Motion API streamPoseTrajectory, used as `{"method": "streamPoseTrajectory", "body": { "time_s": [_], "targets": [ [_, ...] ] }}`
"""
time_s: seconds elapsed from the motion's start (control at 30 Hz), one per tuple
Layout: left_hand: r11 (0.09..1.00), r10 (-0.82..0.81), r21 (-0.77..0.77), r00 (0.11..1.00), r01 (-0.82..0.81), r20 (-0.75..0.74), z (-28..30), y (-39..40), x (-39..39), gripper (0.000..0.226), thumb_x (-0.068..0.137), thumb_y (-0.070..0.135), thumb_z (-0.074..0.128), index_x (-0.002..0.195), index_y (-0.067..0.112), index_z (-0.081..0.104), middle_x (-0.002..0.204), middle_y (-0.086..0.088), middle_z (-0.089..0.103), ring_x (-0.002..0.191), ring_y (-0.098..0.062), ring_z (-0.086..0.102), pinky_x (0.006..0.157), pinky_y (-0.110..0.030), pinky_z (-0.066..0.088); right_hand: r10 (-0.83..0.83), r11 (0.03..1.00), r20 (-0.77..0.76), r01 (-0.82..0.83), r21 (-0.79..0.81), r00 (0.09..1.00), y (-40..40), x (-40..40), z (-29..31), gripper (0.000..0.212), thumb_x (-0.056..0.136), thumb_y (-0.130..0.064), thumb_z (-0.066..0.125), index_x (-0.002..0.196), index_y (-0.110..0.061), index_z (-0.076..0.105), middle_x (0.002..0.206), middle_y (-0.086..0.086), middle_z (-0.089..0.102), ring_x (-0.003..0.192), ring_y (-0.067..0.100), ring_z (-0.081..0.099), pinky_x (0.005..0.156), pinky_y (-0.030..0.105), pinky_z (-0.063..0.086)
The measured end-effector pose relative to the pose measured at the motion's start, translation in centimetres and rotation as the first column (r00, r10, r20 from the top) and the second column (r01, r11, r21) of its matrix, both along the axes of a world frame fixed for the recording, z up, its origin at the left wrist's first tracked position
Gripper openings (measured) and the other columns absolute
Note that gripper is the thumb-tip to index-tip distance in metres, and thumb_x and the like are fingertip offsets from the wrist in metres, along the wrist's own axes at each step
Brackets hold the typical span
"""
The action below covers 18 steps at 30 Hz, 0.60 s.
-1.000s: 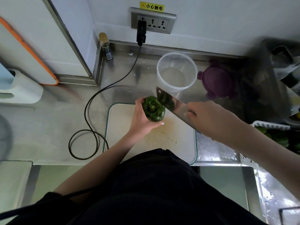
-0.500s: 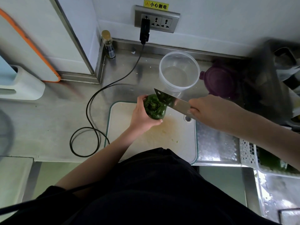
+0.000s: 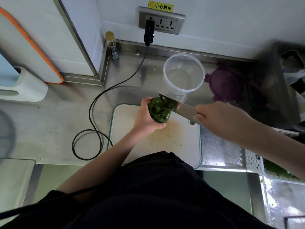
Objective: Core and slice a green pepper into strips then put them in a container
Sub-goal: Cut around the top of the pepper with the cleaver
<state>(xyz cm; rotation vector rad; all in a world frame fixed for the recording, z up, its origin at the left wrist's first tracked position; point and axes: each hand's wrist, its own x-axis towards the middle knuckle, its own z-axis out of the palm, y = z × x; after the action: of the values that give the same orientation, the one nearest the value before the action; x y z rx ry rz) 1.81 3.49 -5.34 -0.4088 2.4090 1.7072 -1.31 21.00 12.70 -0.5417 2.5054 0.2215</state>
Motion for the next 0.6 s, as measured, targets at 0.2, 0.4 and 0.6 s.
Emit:
{"method": "streamPoseTrajectory", "body": {
  "time_s": [0.2,0.4,0.6],
  "targets": [
    [1.000,0.009,0.007,1.000,-0.009,0.006,0.1,-0.1,0.1,0.096,0.051,0.020,0.090,0.126,0.026,0.031,0.117,0.014,0.045,0.106,-0.006,0.047,0.084,-0.020,0.039,0.063,0.994,-0.020,-0.061,0.096,0.998,-1.1,1.2,0.6,0.020,0.101,-0.018,0.033,0.113,-0.022,0.048,0.069,-0.004,0.039,0.055,0.012,0.039,0.060,0.031,0.036],
    [1.000,0.008,0.008,1.000,-0.008,0.011,0.1,-0.1,0.0,0.096,0.051,0.020,0.090,0.126,0.026,0.031,0.117,0.014,0.045,0.106,-0.006,0.047,0.085,-0.020,0.039,0.102,0.987,-0.034,-0.097,0.128,0.994,-1.5,1.8,0.8,0.022,0.101,-0.020,0.033,0.118,-0.020,0.046,0.069,-0.006,0.033,0.060,0.017,0.041,0.060,0.031,0.035],
    [1.000,0.015,0.016,1.000,-0.016,0.026,0.4,-0.1,0.1,0.094,0.052,0.018,0.090,0.126,0.026,0.031,0.116,0.015,0.045,0.104,-0.005,0.047,0.082,-0.017,0.038,0.086,0.992,-0.012,-0.085,0.093,0.996,-1.4,1.5,0.4,0.023,0.101,-0.017,0.034,0.119,-0.020,0.047,0.070,-0.005,0.033,0.063,0.016,0.042,0.063,0.032,0.038]
  ]
}}
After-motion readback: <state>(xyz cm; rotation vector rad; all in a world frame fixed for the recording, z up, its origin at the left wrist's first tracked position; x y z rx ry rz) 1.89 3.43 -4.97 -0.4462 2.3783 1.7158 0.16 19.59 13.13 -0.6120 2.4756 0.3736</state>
